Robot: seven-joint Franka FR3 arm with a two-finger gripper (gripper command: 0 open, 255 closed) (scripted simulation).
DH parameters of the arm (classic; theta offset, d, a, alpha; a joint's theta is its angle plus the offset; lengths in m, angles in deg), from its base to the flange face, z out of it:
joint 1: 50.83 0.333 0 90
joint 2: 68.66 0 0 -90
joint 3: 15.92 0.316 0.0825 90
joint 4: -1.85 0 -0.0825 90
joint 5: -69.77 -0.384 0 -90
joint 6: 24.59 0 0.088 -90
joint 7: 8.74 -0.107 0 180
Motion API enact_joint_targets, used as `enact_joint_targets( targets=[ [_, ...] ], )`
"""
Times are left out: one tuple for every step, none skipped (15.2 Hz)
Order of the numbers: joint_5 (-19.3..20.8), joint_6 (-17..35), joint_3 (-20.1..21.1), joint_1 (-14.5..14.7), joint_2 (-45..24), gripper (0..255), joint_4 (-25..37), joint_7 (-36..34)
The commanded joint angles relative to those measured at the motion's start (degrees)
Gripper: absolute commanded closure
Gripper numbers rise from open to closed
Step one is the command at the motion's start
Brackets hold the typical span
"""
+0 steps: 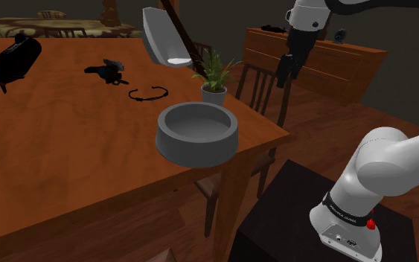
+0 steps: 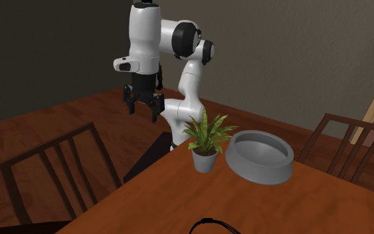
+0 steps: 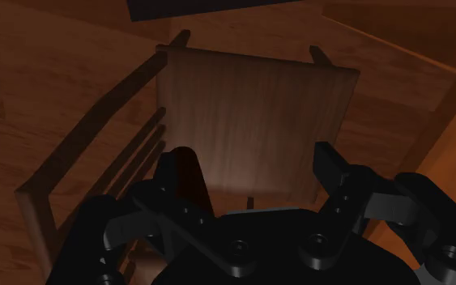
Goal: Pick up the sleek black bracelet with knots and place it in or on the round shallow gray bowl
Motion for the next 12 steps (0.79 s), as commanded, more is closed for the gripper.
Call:
enact_joint_targets(
  targets=[
    [0.00, 0.00, 0.00, 0.00, 0.00, 0, 0.00, 0.00],
    [-1.08, 0.16, 1.31, 0.01, -1.13, 0, 0.67, -2.40],
    [-2.12, 0.35, 2.63, -0.04, -2.34, 0, 1.44, -4.76],
    [-3.11, 0.55, 3.91, -0.10, -3.64, 0, 2.30, -7.12],
    [-4.04, 0.77, 5.16, -0.18, -5.01, 0, 3.24, -9.47],
    [-4.91, 0.99, 6.39, -0.27, -6.46, 0, 4.28, -11.81],
    [-5.72, 1.21, 7.61, -0.40, -7.97, 0, 5.41, -14.14],
    [-6.46, 1.44, 8.80, -0.55, -9.55, 0, 6.62, -16.46],
    [-7.12, 1.66, 9.97, -0.72, -11.20, 0, 7.92, -18.77],
    [-7.72, 1.88, 11.13, -0.93, -12.90, 0, 9.31, -21.07],
    [-8.23, 2.08, 12.26, -1.14, -14.67, 0, 10.78, -23.38],
    [-8.64, 2.27, 13.35, -1.35, -16.49, 0, 12.34, -25.70]
  ],
)
